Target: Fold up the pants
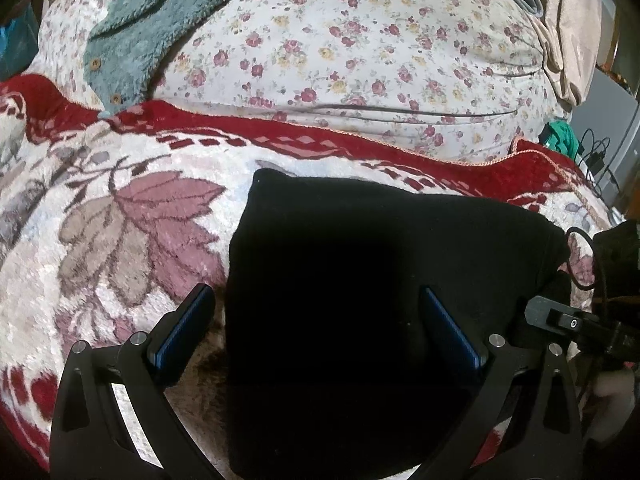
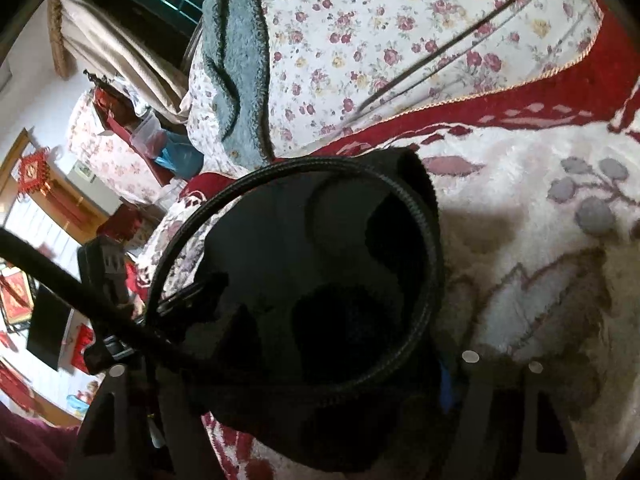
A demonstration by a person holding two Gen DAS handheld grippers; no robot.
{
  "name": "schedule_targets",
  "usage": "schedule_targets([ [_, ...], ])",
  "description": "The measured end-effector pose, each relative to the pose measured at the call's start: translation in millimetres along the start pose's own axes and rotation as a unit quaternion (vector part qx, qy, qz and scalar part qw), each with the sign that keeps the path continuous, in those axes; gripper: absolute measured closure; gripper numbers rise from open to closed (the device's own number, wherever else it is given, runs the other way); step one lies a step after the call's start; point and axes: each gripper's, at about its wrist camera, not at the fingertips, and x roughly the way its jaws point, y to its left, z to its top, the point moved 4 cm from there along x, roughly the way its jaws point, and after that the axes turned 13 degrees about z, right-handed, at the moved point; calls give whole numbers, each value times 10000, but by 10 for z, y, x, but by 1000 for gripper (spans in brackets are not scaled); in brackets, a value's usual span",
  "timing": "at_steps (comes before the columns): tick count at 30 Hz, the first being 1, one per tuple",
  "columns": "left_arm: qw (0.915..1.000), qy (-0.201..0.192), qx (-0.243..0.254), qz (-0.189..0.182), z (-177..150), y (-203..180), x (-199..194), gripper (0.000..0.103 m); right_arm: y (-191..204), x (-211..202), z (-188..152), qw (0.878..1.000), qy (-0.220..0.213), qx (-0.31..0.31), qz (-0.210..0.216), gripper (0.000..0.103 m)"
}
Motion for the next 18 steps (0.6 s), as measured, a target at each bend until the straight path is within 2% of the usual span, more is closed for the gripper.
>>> schedule_targets([
  [5, 9996, 175, -173, -165, -5, 28, 36, 1, 60, 47, -11, 9994, 80, -223, -246, 27],
  [11, 9997, 132, -138, -127, -17, 25, 39, 1, 60, 45, -24, 9992, 57, -273, -286, 29],
  [15, 9995, 167, -220, -171, -27, 18, 48, 1, 39, 50, -11, 9995, -82, -218, -191, 24],
  [18, 9996, 138, -214, -145, -37, 7, 37, 1, 61, 81, -17, 9994, 8, -275, -196, 20],
])
